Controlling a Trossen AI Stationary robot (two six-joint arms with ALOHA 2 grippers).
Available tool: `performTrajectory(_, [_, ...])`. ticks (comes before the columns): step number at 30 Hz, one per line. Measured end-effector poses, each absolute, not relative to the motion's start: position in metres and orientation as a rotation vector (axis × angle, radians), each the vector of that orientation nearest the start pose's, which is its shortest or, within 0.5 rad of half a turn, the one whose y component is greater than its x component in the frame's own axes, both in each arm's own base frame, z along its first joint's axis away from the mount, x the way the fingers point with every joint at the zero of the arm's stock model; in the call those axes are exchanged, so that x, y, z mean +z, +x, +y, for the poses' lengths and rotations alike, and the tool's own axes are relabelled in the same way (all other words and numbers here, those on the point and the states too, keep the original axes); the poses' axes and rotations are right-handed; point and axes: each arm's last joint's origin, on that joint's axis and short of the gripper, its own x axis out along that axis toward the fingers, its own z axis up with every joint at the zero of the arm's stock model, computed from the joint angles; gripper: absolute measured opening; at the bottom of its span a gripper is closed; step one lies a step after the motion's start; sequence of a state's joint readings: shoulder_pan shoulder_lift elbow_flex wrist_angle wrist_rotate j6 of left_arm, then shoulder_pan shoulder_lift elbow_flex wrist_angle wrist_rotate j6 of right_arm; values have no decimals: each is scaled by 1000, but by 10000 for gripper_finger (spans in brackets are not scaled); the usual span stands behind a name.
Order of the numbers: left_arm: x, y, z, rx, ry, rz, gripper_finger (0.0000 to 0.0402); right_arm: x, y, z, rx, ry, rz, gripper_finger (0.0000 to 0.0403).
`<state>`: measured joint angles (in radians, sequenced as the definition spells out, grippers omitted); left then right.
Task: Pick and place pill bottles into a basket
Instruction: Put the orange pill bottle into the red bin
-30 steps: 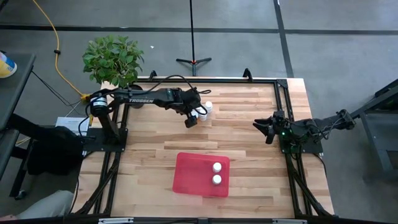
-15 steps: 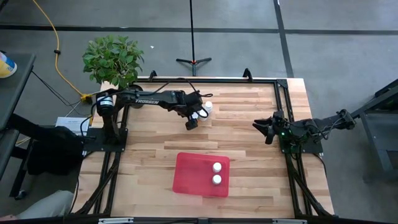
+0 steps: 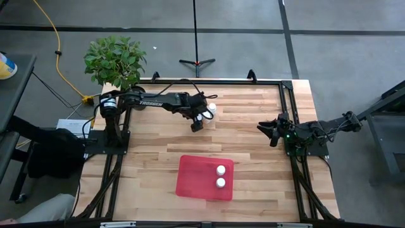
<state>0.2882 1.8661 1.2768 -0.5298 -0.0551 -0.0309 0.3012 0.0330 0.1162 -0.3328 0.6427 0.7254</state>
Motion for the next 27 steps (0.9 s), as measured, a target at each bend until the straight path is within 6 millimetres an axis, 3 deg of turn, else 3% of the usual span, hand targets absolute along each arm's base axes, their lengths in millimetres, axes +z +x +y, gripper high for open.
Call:
performTrajectory(4, [174,361,108,316,-170,1139,399,170,85,8,-403,601,90,140])
performTrajectory(20, [173,363,109,313,-172,1132,397,167,85,8,-413,598,113,140])
performTrajectory(27, [173,363,109,313,-172,1132,348,167,85,8,-414,597,113,140])
